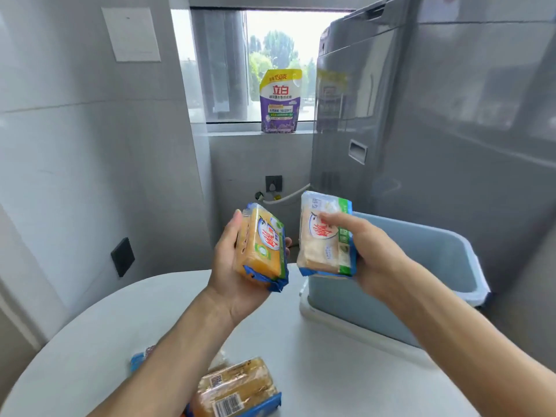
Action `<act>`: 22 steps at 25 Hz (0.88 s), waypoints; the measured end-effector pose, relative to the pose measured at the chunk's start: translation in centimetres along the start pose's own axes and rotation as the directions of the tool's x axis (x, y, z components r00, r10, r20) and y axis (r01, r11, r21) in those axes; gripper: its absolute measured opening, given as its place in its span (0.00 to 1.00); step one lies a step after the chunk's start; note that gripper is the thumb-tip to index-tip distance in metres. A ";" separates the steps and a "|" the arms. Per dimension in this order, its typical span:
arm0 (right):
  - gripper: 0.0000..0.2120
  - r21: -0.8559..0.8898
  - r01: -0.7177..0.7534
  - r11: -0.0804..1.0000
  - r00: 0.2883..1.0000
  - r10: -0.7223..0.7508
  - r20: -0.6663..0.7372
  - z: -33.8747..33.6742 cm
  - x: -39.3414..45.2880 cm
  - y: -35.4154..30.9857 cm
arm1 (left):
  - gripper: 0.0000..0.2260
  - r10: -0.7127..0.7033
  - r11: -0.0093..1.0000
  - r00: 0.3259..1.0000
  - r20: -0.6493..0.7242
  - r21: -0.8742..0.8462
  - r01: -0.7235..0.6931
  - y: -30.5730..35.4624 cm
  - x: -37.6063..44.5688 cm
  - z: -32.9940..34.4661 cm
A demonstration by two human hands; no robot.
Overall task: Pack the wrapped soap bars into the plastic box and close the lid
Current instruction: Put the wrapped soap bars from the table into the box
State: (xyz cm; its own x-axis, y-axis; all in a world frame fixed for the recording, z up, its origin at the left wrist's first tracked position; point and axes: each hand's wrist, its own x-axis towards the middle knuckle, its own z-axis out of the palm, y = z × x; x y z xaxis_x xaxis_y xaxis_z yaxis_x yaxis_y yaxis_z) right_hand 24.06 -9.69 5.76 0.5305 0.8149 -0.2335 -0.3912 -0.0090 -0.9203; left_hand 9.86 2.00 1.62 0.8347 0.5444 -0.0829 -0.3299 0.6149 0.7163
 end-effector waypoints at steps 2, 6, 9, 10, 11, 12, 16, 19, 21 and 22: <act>0.09 -0.061 0.044 0.997 0.994 -0.050 -0.096 -3.5 -0.4 -2.4 | 0.20 -0.020 0.993 0.999 0.039 0.117 0.016 -1.1 0.8 3.1; 0.17 -0.396 0.139 0.908 0.942 -0.244 -0.229 -9.9 0.8 -6.3 | 0.13 -0.067 0.965 0.997 -0.039 0.252 0.075 -2.7 5.4 9.1; 0.19 -0.733 0.029 0.679 0.898 -0.340 -0.279 -13.4 3.1 -7.0 | 0.11 -0.063 0.860 0.991 -0.119 0.497 0.115 -3.8 10.8 11.9; 0.19 -0.804 -0.021 0.595 0.903 -0.334 -0.270 -14.2 3.9 -6.8 | 0.11 -0.059 0.793 0.990 -0.128 0.596 0.124 -4.4 12.6 12.1; 0.19 -0.849 -0.052 0.526 0.919 -0.308 -0.247 -14.8 4.6 -6.5 | 0.13 -0.056 0.706 0.989 -0.136 0.696 0.136 -5.1 14.2 12.2; 0.19 -0.878 -0.072 0.473 0.939 -0.266 -0.220 -15.2 5.1 -6.3 | 0.14 -0.051 0.603 0.988 -0.145 0.785 0.146 -5.7 15.4 11.8; 0.18 -0.954 -0.120 0.274 0.984 -0.097 -0.152 -16.9 6.5 -5.7 | 0.11 -0.139 0.301 0.978 -0.153 0.935 0.189 -8.5 18.2 10.0; 0.12 -0.979 -0.055 -0.196 0.995 -0.092 -0.038 -17.8 7.1 -4.4 | 0.17 -0.147 0.104 0.989 -0.019 0.994 0.034 -9.3 18.9 9.1; 0.08 -0.817 0.031 -0.576 0.994 -0.064 0.083 -18.0 7.3 -3.1 | 0.23 -0.141 -0.353 0.973 0.185 0.908 -0.224 -9.5 19.1 8.7; 0.08 -0.766 0.057 -0.640 0.994 -0.038 0.105 -18.2 7.4 -2.6 | 0.24 -0.147 -0.521 0.956 0.256 0.801 -0.294 -9.7 19.0 8.7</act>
State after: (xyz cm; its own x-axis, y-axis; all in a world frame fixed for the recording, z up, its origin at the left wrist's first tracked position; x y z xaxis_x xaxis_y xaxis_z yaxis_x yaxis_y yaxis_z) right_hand 42.70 -14.19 0.69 0.4628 0.8712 -0.1638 0.8566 -0.3920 0.3356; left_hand 32.75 1.45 -0.89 0.9588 0.2841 -0.0072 0.2794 -0.9378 0.2061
